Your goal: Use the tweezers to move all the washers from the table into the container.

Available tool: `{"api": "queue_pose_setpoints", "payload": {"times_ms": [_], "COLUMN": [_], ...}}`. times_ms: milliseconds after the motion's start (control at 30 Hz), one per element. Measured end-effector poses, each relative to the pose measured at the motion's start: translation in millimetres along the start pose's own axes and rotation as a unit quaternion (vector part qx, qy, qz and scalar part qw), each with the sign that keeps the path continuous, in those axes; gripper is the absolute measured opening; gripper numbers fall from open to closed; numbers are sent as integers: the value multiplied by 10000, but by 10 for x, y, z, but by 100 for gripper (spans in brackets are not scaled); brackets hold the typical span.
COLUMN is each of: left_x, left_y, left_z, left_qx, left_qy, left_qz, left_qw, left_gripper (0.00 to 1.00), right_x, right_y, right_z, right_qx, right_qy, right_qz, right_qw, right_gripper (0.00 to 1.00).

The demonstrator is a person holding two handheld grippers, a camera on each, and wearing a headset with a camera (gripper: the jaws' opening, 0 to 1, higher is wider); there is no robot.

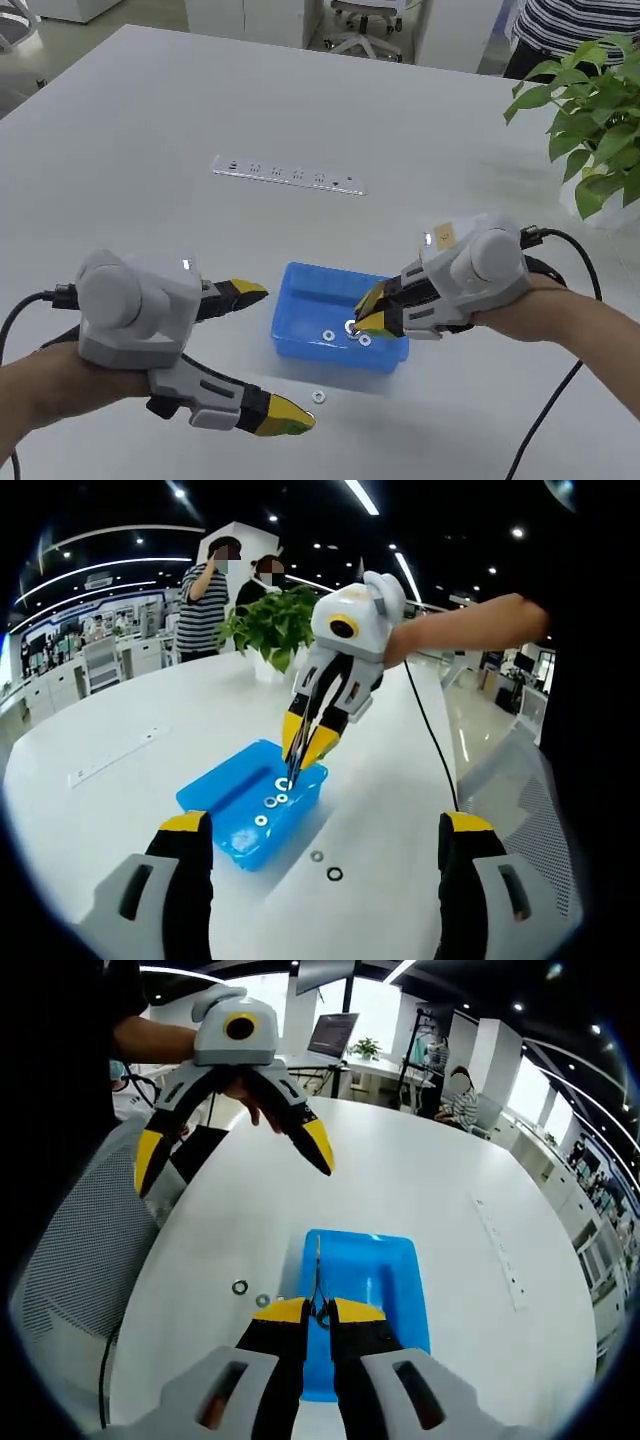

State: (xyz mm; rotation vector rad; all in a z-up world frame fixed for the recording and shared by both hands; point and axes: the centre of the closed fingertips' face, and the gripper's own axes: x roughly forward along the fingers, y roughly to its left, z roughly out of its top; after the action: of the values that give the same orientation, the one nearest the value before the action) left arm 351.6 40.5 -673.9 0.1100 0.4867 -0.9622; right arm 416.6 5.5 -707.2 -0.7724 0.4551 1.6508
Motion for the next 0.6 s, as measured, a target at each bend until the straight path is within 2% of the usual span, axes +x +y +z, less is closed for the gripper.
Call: {"api": "queue_pose_setpoints", "payload": {"times_ms": [333,600], "left_x": [-16,-17], "left_y": [63,125], "left_z": [-17,5], "left_qx": [8,0], "left_qy": [37,-11], "left_qz": [4,27], "left_qw": [10000,10000], "left_gripper": [99,99], "right_x": [129,226], "right_y": [-100,-132], "right_z": [-108,-200], "right_qx": [30,65], "right_qy": [26,86], "right_qz": [65,139], "right_qw": [10000,9998], "right_gripper": [9,9]}}
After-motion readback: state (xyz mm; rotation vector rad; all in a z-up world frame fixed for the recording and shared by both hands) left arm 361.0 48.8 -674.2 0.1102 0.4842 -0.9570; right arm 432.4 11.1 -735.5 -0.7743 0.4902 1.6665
